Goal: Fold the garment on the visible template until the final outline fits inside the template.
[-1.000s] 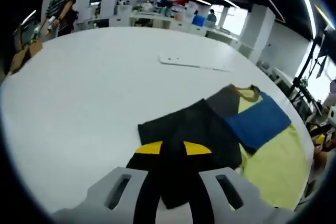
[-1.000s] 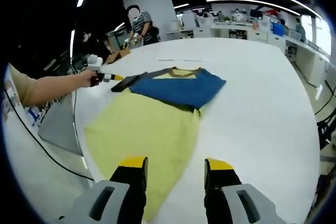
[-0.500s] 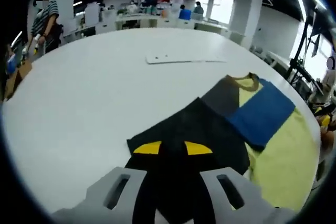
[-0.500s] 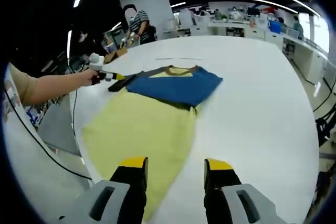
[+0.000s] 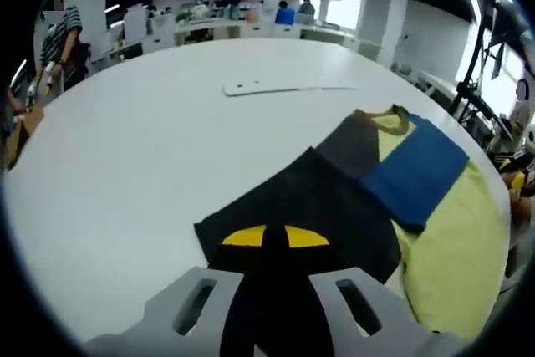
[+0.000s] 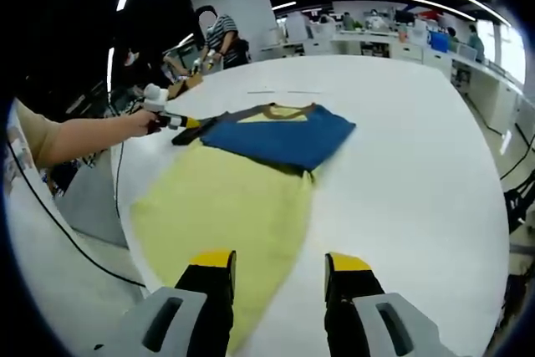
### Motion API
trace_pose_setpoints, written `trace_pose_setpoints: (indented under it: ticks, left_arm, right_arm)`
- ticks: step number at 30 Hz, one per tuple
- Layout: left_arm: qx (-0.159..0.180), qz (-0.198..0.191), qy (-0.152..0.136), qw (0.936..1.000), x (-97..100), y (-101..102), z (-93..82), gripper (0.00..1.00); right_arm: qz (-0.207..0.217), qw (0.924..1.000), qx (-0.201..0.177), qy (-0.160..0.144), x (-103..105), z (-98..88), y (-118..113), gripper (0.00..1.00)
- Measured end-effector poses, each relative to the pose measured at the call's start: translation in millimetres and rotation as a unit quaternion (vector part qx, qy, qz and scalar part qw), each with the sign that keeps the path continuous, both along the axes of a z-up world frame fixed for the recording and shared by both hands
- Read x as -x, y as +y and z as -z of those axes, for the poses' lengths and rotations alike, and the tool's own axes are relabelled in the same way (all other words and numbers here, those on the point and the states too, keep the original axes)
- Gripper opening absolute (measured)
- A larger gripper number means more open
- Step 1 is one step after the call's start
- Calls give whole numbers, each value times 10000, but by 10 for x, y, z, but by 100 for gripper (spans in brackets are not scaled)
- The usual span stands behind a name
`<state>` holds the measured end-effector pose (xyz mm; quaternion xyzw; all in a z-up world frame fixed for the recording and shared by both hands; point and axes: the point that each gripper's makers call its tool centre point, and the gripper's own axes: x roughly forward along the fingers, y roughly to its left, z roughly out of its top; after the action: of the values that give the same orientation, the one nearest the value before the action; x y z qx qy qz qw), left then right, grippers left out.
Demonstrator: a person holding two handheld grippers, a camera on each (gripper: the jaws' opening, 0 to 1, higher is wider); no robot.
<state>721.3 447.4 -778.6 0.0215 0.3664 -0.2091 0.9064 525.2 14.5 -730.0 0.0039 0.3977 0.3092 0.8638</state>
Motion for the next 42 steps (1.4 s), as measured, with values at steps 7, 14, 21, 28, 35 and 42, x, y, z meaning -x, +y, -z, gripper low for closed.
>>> trace_pose_setpoints:
  ticks: [7,14,21,28,35,42]
  left_arm:
    - [120,-25,8,9999,37,-9,-47,0]
    - [119,-94,-172,9997,44,19,-217,0]
    - [112,-193,-327,9992,134,-55,-449,0]
    - [357,-193,-456,9981,157,-201,-643,0]
    - [717,-356,-529,9954,116,-312,-807,0]
    - [978,-318,-667,9925,113,-486,-987,0]
  right_arm:
    - [-54,10000,-23,-45,-22,-40,28,38]
    - [-93,9999,-44,-90,-26,-62,36,39]
    - [-147,9998,-53,-127,-10,-79,49,39]
    - [-196,9997,-82,-151,0,-83,54,39]
    - [-235,9995,-97,-165,6,-84,43,39]
    - [-254,9995,-112,-175,16,-77,15,38]
